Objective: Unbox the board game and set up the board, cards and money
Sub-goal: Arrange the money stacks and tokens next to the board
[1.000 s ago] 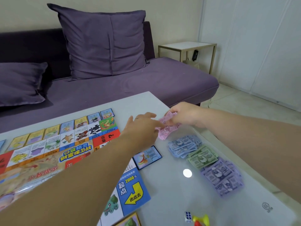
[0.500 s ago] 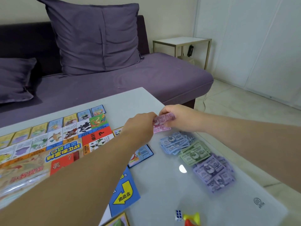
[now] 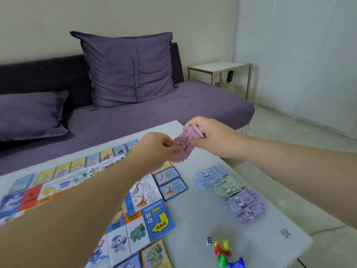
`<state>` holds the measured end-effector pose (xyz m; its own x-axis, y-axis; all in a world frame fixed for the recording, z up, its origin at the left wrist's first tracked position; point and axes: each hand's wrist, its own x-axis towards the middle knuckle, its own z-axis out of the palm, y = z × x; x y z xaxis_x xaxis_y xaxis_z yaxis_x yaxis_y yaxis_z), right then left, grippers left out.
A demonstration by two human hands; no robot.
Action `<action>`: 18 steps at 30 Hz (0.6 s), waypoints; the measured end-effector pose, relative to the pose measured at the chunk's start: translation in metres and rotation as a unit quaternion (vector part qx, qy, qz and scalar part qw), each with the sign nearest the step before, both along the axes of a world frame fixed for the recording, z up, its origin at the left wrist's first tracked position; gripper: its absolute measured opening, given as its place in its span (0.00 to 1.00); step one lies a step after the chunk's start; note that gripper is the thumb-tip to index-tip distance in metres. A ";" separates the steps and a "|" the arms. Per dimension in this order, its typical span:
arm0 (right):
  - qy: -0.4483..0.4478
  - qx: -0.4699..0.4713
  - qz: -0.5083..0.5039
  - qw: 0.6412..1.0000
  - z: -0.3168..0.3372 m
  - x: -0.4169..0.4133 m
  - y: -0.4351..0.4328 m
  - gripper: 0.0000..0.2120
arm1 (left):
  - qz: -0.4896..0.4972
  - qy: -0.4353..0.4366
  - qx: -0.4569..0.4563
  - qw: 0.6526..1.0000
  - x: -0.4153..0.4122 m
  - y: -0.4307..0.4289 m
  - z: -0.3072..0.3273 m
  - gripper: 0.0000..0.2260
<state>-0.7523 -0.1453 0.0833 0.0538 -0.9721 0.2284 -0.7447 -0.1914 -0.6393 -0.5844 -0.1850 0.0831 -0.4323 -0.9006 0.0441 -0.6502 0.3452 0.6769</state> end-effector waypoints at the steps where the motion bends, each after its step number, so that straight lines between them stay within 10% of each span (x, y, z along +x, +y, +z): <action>1: -0.008 0.000 0.010 1.000 0.009 0.010 0.011 0.17 | 0.008 0.056 0.062 0.996 0.010 0.012 0.009 0.07; 10: 0.016 0.053 0.107 0.993 0.055 0.096 0.118 0.57 | 0.024 0.204 0.235 0.950 0.077 0.121 0.058 0.06; 18: -0.037 -0.048 0.143 0.988 0.033 0.167 0.177 0.38 | 0.017 0.212 0.301 0.930 0.139 0.203 0.065 0.06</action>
